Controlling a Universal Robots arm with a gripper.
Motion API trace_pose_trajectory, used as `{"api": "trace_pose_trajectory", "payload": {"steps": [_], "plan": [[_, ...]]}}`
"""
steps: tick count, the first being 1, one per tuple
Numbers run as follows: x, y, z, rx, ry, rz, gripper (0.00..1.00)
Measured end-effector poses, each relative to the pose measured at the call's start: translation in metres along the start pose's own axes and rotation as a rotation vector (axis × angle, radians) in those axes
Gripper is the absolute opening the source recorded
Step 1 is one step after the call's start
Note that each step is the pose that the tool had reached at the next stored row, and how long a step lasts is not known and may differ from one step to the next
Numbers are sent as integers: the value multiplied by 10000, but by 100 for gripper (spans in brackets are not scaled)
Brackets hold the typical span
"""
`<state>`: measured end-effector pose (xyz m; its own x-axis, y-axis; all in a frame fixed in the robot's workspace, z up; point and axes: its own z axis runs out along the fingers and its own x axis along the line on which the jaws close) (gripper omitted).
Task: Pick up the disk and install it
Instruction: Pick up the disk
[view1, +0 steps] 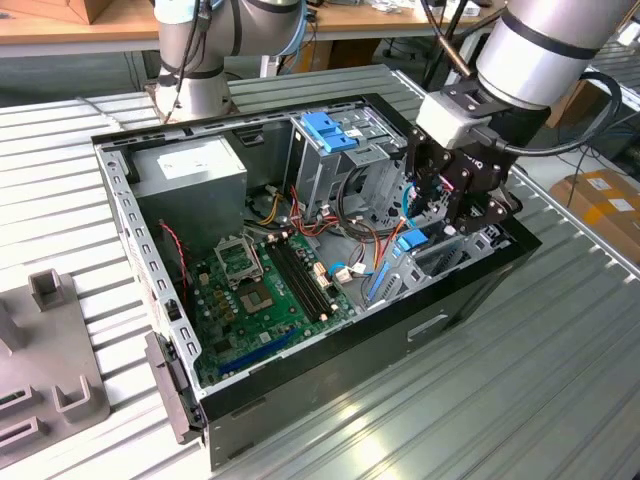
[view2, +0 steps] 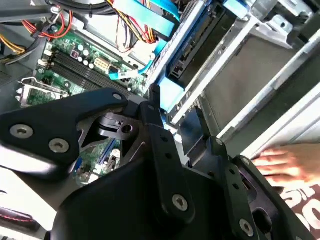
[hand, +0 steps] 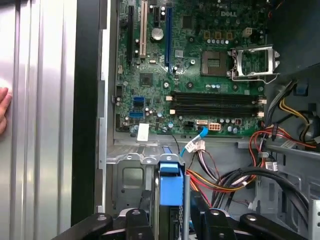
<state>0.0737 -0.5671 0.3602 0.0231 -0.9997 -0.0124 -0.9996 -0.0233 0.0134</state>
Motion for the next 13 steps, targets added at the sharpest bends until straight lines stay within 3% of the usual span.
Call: {"api": "trace_pose_trajectory", "payload": {"steps": [1, 5, 13], "plan": [[1, -1, 80, 0, -2, 0, 52], [-6, 2, -139, 3, -30, 15, 52], [-8, 2, -146, 3, -31, 15, 52]]}}
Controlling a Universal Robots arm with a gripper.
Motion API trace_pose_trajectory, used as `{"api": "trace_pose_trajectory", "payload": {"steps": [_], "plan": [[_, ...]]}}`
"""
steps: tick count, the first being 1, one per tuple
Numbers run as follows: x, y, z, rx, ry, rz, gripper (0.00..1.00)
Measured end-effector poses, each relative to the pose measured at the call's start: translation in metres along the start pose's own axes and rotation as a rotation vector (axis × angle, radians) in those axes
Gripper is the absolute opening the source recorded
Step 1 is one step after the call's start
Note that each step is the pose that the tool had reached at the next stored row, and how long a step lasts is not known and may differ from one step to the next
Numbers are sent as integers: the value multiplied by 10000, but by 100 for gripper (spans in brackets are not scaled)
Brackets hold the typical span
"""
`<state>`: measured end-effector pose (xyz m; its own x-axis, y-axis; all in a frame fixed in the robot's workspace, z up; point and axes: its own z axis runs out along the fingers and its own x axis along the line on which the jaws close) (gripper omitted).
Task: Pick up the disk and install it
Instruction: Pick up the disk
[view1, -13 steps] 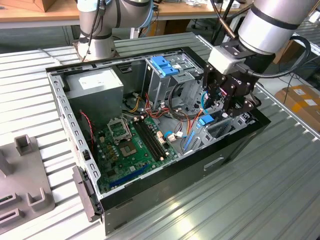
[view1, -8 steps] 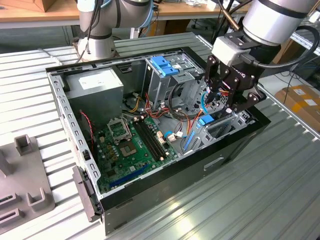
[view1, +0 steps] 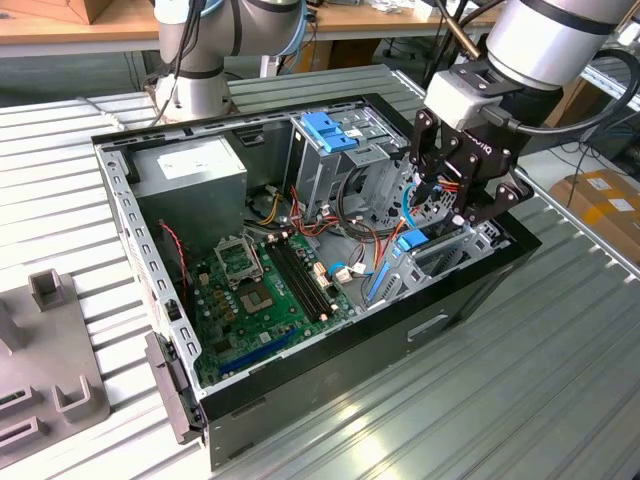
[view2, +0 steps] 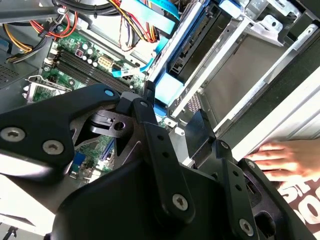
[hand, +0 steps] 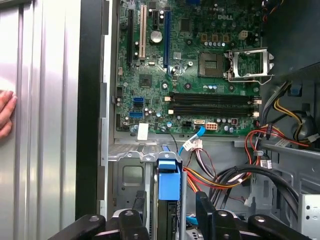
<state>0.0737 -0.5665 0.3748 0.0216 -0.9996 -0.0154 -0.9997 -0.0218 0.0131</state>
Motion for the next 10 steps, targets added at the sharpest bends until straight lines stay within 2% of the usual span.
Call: {"api": "trace_pose_trajectory", "payload": {"steps": [7, 10], "plan": [[-1, -10, 0, 0, 0, 0, 52], [0, -118, 0, 0, 0, -1, 52]]}}
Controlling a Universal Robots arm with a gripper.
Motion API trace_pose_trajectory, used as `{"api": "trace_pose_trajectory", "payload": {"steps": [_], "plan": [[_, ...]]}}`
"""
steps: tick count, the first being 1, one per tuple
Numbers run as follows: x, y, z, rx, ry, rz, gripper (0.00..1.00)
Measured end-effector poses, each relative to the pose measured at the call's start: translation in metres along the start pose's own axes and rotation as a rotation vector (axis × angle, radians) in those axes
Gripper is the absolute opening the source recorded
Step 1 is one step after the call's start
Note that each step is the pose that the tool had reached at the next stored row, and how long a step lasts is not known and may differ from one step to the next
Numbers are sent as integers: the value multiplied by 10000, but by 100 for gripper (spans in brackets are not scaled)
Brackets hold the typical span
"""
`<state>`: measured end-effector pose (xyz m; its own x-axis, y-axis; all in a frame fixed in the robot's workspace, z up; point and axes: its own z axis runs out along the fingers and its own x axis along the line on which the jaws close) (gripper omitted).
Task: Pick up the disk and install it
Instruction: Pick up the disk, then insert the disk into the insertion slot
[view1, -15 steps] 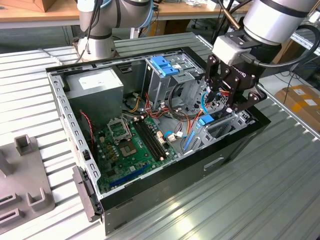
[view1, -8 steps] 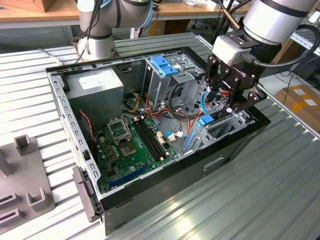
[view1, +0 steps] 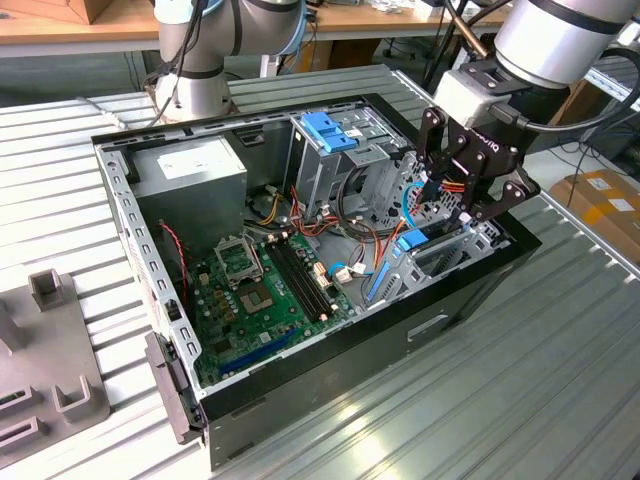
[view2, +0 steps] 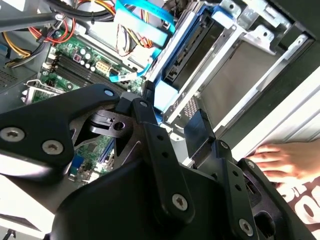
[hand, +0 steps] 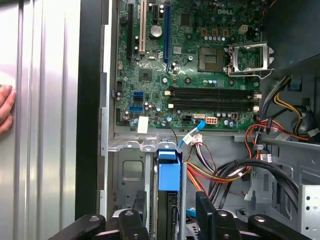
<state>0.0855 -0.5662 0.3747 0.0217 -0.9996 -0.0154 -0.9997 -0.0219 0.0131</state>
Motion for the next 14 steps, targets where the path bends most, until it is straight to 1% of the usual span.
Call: {"api": "trace_pose_trajectory", "payload": {"steps": [3, 5, 7, 14], "plan": [[0, -26, 1, 0, 0, 0, 52], [0, -26, 1, 0, 0, 3, 52], [0, -46, 1, 0, 0, 1, 52], [0, -49, 1, 0, 0, 1, 52]]}}
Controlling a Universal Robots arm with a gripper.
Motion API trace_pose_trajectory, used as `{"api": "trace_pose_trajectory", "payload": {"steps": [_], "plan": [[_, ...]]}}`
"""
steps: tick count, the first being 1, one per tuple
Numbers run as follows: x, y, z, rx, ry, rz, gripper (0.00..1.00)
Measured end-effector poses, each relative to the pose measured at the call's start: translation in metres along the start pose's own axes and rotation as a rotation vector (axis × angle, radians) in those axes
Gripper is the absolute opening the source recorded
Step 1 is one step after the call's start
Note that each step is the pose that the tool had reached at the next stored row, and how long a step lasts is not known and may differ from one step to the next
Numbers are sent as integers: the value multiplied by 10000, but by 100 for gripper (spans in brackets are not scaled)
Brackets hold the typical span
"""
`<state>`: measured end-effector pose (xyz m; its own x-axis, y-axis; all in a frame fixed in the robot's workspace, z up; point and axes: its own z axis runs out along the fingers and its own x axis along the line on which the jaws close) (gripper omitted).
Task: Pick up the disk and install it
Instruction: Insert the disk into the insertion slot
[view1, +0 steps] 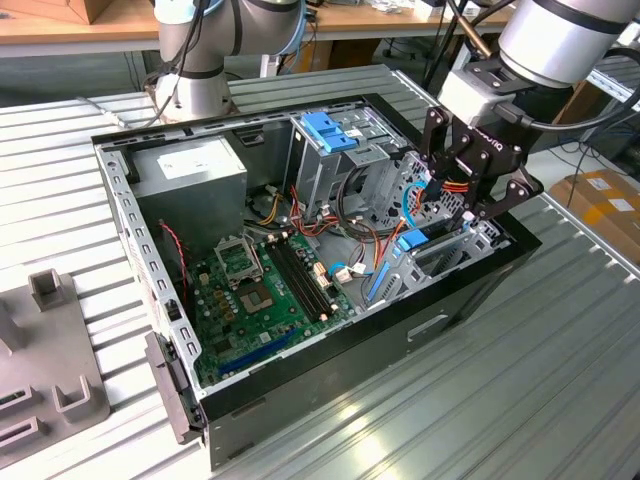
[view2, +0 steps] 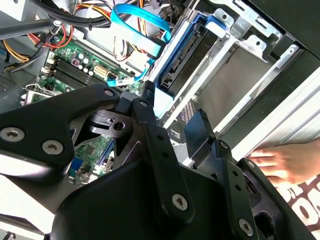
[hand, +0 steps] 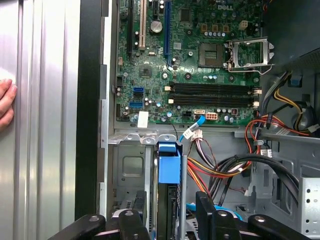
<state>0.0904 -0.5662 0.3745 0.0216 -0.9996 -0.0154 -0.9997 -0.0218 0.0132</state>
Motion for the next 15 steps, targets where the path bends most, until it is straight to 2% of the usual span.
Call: {"api": "trace_pose_trajectory", "payload": {"steps": [4, 8, 15], "plan": [[0, -12, 0, 0, 0, -1, 52], [1, -62, -1, 0, 0, 0, 52], [-100, -100, 0, 1, 0, 0, 52]]}}
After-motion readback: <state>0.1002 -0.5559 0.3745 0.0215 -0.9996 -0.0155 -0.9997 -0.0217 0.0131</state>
